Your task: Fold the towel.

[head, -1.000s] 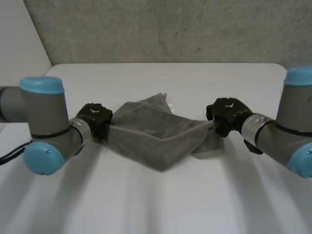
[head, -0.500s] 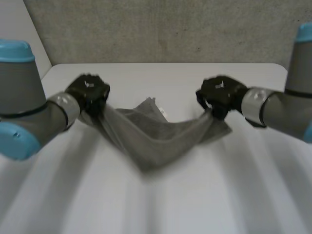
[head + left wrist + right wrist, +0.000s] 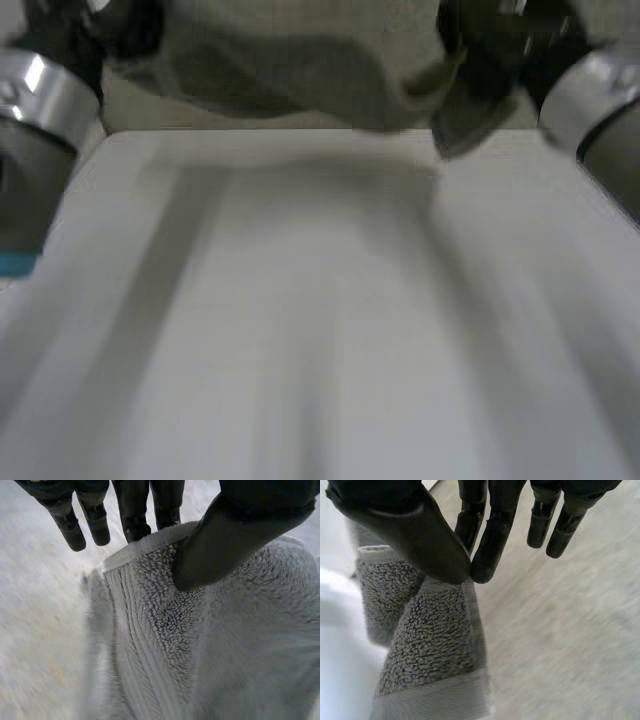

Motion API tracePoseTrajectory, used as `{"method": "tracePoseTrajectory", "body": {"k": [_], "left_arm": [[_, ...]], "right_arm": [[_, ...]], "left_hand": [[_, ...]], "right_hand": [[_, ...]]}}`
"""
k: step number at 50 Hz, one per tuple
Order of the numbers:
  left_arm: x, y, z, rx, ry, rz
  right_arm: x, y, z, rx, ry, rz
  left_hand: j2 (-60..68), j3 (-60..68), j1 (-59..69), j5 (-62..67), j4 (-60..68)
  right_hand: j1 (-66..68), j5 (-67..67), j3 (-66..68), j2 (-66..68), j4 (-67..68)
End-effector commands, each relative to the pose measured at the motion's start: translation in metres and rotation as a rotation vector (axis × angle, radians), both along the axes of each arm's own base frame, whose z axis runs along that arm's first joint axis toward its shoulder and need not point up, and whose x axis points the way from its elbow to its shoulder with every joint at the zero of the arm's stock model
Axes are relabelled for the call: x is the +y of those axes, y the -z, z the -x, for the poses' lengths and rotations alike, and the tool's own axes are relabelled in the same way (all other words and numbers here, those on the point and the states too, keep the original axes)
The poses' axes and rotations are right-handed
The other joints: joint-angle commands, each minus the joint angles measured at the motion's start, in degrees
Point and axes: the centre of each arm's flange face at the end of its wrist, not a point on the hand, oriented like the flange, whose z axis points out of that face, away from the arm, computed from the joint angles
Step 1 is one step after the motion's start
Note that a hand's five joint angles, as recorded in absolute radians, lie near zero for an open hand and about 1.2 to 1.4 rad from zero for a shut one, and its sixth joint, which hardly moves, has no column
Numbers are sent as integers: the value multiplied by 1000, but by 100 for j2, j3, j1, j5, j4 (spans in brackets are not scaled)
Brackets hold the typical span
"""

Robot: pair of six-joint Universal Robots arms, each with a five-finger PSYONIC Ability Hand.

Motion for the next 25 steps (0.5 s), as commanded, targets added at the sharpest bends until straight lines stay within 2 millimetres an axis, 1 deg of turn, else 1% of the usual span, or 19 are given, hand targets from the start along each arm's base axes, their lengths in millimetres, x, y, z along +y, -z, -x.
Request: {"method": "tracePoseTrajectory", "body": {"k": [1, 2, 4, 5, 6, 7, 8, 9, 10, 11, 12, 13, 15, 16, 18, 22, 25], "left_arm": [[9, 106, -9, -118, -22, -299], [9, 107, -9, -118, -22, -300], [11, 158, -13, -189, -35, -438], [11, 158, -13, -189, -35, -439], [13, 180, -15, -228, -45, -496], [13, 180, -15, -228, -46, -496], [16, 198, -17, -269, -51, -546], [20, 213, -18, -314, -55, -590], [20, 214, -18, -314, -55, -590], [23, 225, -20, -357, -60, -618], [23, 232, -21, -394, -65, -636], [23, 232, -21, -394, -65, -636], [25, 236, -21, -418, -66, -646], [25, 236, -22, -430, -68, -645], [24, 235, -23, -433, -73, -644], [19, 233, -26, -427, -89, -636], [17, 232, -26, -425, -91, -632]], "right_arm": [[12, 94, 18, 124, 18, -220], [12, 95, 18, 124, 18, -220], [18, 131, 29, 168, 15, -268], [18, 131, 29, 168, 15, -268], [21, 148, 31, 193, 6, -291], [23, 165, 30, 223, -4, -316], [23, 165, 30, 223, -4, -316], [22, 177, 30, 257, 1, -336], [22, 178, 30, 257, 1, -336], [23, 186, 31, 291, -4, -352], [23, 189, 33, 318, -1, -360], [23, 189, 33, 319, -1, -361], [18, 190, 41, 348, 23, -378], [18, 190, 42, 349, 24, -378], [10, 188, 52, 354, 57, -382], [5, 187, 57, 353, 80, -380], [4, 180, 59, 348, 97, -360]], "left_hand": [[533, -240, 291, 371, -322], [533, -240, 291, 371, -322], [533, -240, 291, 371, -322], [533, -240, 291, 371, -322], [533, -240, 291, 371, -322], [533, -240, 291, 371, -322], [533, -240, 291, 371, -322], [533, -240, 291, 371, -322], [533, -240, 291, 371, -322], [533, -240, 291, 371, -322], [533, -240, 291, 371, -322], [533, -240, 291, 371, -322], [533, -240, 291, 371, -322], [533, -240, 291, 371, -322], [533, -240, 291, 371, -322], [533, -240, 291, 371, -322], [533, -240, 291, 371, -322]], "right_hand": [[475, 410, -291, 487, -444], [475, 410, -291, 487, -444], [475, 410, -291, 487, -444], [475, 410, -291, 487, -444], [475, 410, -291, 487, -444], [475, 410, -291, 487, -444], [475, 410, -291, 487, -444], [475, 410, -291, 487, -444], [475, 410, -291, 487, -444], [475, 410, -291, 487, -444], [475, 410, -291, 487, -444], [475, 410, -291, 487, -444], [475, 410, -291, 487, -444], [475, 410, -291, 487, -444], [475, 410, -291, 487, -444], [475, 410, -291, 487, -444], [475, 410, -291, 487, -444]]}}
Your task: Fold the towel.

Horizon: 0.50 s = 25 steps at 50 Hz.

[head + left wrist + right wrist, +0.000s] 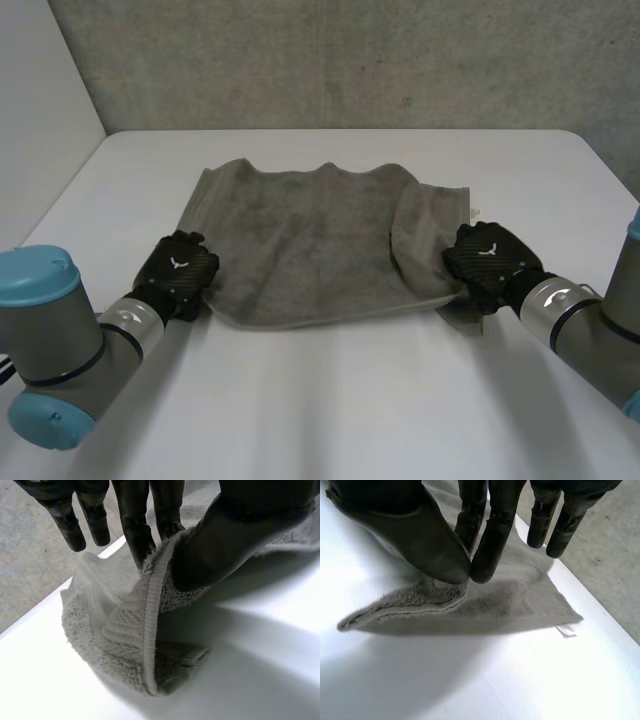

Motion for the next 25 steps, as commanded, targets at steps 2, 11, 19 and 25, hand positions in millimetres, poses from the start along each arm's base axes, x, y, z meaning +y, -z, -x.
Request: {"method": "tracePoseTrajectory", "body": {"k": [2, 11, 19, 25], "left_arm": [[-6, -6, -2, 8, -11, 24], [-9, -7, -6, -4, -65, 33], [-10, -9, -8, -14, -100, 42], [-10, -10, -8, -20, -123, 50]], "right_arm": [[-8, -16, 9, -2, 43, 44], [-13, -24, 17, 6, 99, 73], [-15, -28, 26, 15, 132, 55], [-17, -29, 28, 13, 141, 49]], "left_hand": [[533, -240, 290, 370, -322], [-115, -240, -357, -277, -322], [-3267, -240, -3509, -3429, -322], [-3300, -240, -3543, -3463, -322]], "right_hand": [[475, 410, -291, 487, -444], [475, 410, -291, 487, -444], [475, 410, -291, 487, -444], [475, 410, -291, 487, -444]]}}
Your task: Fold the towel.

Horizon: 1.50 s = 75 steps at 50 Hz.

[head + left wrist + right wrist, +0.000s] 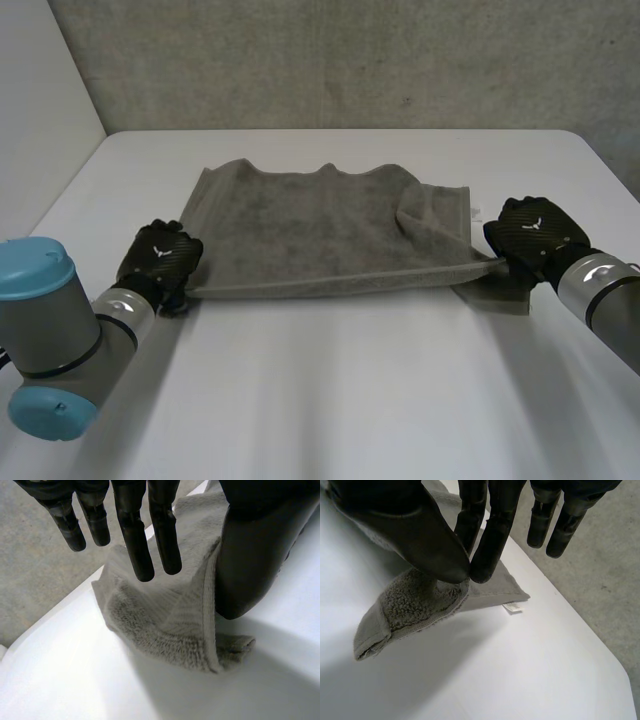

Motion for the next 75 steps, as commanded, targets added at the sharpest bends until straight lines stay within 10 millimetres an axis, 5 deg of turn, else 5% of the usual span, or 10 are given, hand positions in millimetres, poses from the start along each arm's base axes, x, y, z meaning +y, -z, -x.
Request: {"method": "tracePoseTrajectory", "body": {"k": [1, 12, 20, 28, 38, 42, 48, 54, 65, 75], "left_arm": [[-1, -1, -1, -5, -21, 7], [-4, -2, -4, -9, -38, 10], [-4, -16, -5, -1, -34, 42], [15, -74, -5, 27, -18, 123], [42, -160, -16, 68, -26, 280], [50, -186, -18, 88, -25, 356], [56, -180, -19, 77, -23, 319], [53, -156, -22, 50, -36, 230], [-7, -99, -18, 2, -64, 62], [-63, -46, -7, -19, -67, -28]], "right_arm": [[-2, -1, 3, -3, 8, -9], [-8, -4, 10, -1, 32, -4], [-18, -9, 22, -8, 70, 10], [-4, -38, 25, -14, 65, 14], [18, -124, 29, -86, -34, 143], [23, -139, 27, -100, -60, 162], [37, -144, 24, -96, -96, 124], [35, -119, 23, -2, -141, 81], [-22, -59, 15, 106, -203, -26], [-84, -14, -19, 117, -187, -22]], "left_hand": [[-156, -240, -156, -40, -322], [265, -240, 265, 380, -322], [3677, -240, 3677, 3793, -322], [3677, -240, 3677, 3793, -322], [3677, -240, 3677, 3793, -322], [3677, -240, 3677, 3793, -322], [3677, -240, 3677, 3793, -322], [3677, -240, 3677, 3793, -322], [3677, -240, 3677, 3793, -322], [3677, -240, 3677, 3793, -322]], "right_hand": [[475, 409, -291, 487, -444], [475, 409, -291, 487, -444], [475, 409, -291, 487, -444], [475, 409, -291, 487, -444], [475, 409, -291, 487, -444], [475, 409, -291, 487, -444], [475, 409, -291, 487, -444], [475, 409, -291, 487, -444], [475, 409, -291, 487, -444], [475, 409, -291, 487, -444]]}}
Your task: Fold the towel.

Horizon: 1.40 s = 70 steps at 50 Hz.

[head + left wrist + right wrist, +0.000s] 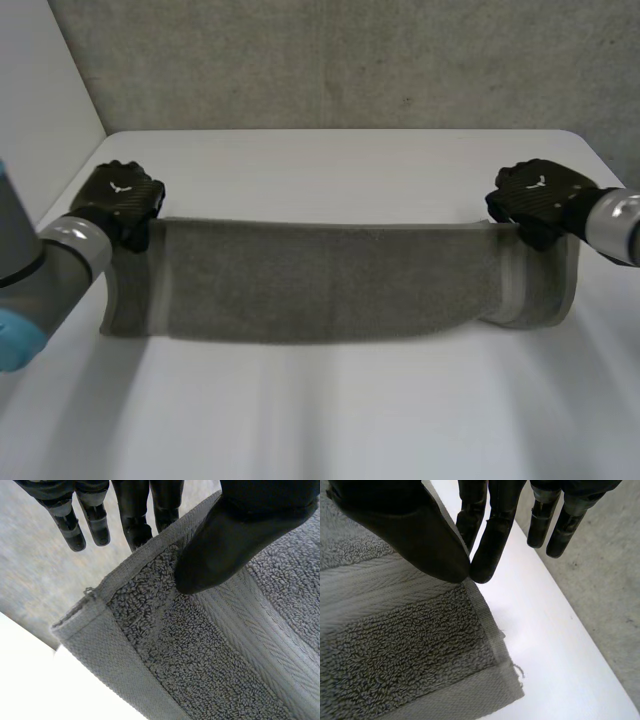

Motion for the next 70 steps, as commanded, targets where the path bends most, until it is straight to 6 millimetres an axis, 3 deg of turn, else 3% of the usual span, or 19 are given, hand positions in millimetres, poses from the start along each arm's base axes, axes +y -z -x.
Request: {"method": "tracePoseTrajectory", "body": {"k": [1, 8, 14, 28, 29, 30, 31, 32, 33, 35, 39, 41, 42, 44, 46, 51, 58, 60, 70], "left_arm": [[-32, 33, 7, -10, 2, -48], [-57, 56, 14, -16, 3, -39], [-69, 62, 16, -10, 0, -11], [-81, 70, 17, 6, -3, 62], [-81, 71, 18, 6, -3, 67], [-81, 71, 18, 6, -3, 67], [-81, 73, 17, 4, -5, 60], [-80, 74, 17, 3, -6, 57], [-80, 75, 17, 0, -7, 53], [-79, 74, 16, 0, -12, 50], [-77, 71, 16, 2, -12, 51], [-71, 66, 14, 3, -14, 44], [-71, 66, 14, 3, -14, 44], [-67, 56, 12, 7, -18, 55], [-56, 31, 6, 23, -27, 87], [-33, 6, -1, 37, -34, 111], [1, -11, -7, 128, -41, 95], [8, -12, -7, 168, -46, 79], [30, 9, -5, 380, -83, -76]], "right_arm": [[-36, 27, -22, 4, 15, 25], [-65, 57, -44, -35, 28, 91], [-85, 66, -50, -71, 57, 187], [-96, 91, -63, -79, 43, 215], [-96, 94, -64, -80, 42, 212], [-96, 94, -64, -80, 41, 210], [-96, 94, -64, -80, 41, 210], [-95, 95, -65, -81, 40, 213], [-95, 92, -66, -83, 39, 223], [-95, 89, -65, -90, 42, 229], [-95, 75, -63, -108, 62, 247], [-90, 51, -58, -149, 90, 250], [-90, 51, -58, -149, 91, 250], [-74, 17, -51, -221, 114, 245], [-63, 8, -48, -255, 123, 222], [-29, -5, -37, -307, 158, 143], [3, 11, -4, -277, 246, 26], [14, 27, 4, -258, 266, -33], [18, 70, 20, -217, 242, -86]], "left_hand": [[481, -240, 553, 459, -322], [481, -240, 553, 459, -322], [481, -240, 553, 459, -322], [481, -240, 553, 459, -322], [481, -240, 553, 459, -322], [481, -240, 553, 459, -322], [67, -240, 139, 45, -322], [-2302, -240, -2230, -2324, -322], [-5506, -240, -5434, -5528, -322], [-6438, -240, -6366, -6460, -322], [-6497, -240, -6425, -6519, -322], [-6480, -240, -6409, -6503, -322], [-6480, -240, -6408, -6502, -322], [-6497, -240, -6425, -6519, -322], [-6480, -240, -6408, -6502, -322], [-6480, -240, -6408, -6502, -322], [-6480, -240, -6408, -6502, -322], [-6480, -240, -6408, -6502, -322], [-6480, -240, -6408, -6502, -322]], "right_hand": [[476, 396, -291, 486, -444], [476, 396, -291, 486, -444], [476, 396, -291, 486, -444], [476, 396, -291, 486, -444], [48, -31, -291, 59, -444], [-3503, -3583, -291, -3492, -444], [-3538, -3618, -291, -3528, -444], [-6524, -6604, -291, -6514, -444], [-6524, -6604, -291, -6514, -444], [-6524, -6604, -291, -6514, -444], [-6524, -6604, -291, -6514, -444], [-6524, -6604, -291, -6514, -444], [-6524, -6604, -291, -6514, -444], [-6524, -6604, -291, -6514, -444], [-6524, -6604, -291, -6514, -444], [-6524, -6604, -291, -6514, -444], [-6524, -6604, -291, -6514, -444], [-6524, -6604, -291, -6514, -444], [-5913, -5992, -291, -5902, -444]]}}
